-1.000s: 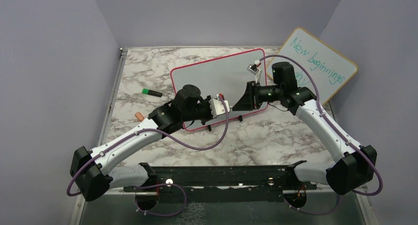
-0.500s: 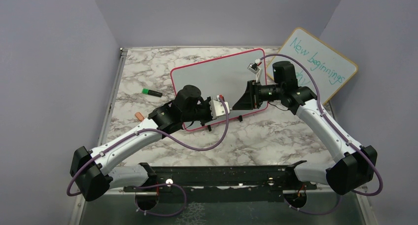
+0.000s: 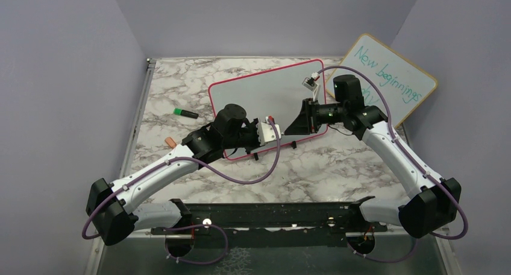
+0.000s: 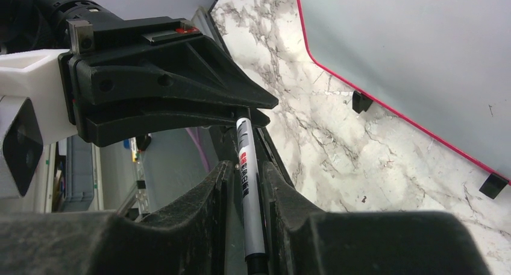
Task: Write a sentence on the whiteboard
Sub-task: Open the whiteboard marker at the center of the board.
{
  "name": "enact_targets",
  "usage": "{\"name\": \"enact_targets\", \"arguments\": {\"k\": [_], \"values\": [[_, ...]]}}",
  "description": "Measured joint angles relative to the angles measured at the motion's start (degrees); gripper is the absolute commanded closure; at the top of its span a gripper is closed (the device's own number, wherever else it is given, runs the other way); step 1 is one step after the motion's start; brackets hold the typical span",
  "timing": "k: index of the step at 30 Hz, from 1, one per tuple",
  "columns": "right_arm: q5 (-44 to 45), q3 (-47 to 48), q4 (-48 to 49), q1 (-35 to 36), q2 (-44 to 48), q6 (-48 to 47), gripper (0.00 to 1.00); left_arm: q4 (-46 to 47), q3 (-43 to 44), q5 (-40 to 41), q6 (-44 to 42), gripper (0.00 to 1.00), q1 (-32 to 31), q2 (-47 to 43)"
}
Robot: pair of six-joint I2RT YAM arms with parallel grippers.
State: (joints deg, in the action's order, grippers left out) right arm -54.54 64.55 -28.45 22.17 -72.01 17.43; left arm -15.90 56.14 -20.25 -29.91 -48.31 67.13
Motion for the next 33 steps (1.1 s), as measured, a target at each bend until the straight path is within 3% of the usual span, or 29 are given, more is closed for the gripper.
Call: {"name": "enact_targets", "arguments": {"k": [6, 13, 33], "values": [[-0.24, 0.11, -0.42, 0.00, -0.24, -0.74, 0.79, 0.02, 0.11, -0.11, -0.02, 1.00, 0.00, 0.00], [-0.94, 0.42, -0.79, 0.00, -0.59, -1.05, 0.99, 0.02, 0.15, -0.31, -0.20, 1.00, 0.37, 0.15], [1.36, 2.08, -4.57, 0.48, 2.73, -6.16, 1.00, 6.27, -3.96, -1.81, -4.68, 1.00, 0.83, -3.06]]}}
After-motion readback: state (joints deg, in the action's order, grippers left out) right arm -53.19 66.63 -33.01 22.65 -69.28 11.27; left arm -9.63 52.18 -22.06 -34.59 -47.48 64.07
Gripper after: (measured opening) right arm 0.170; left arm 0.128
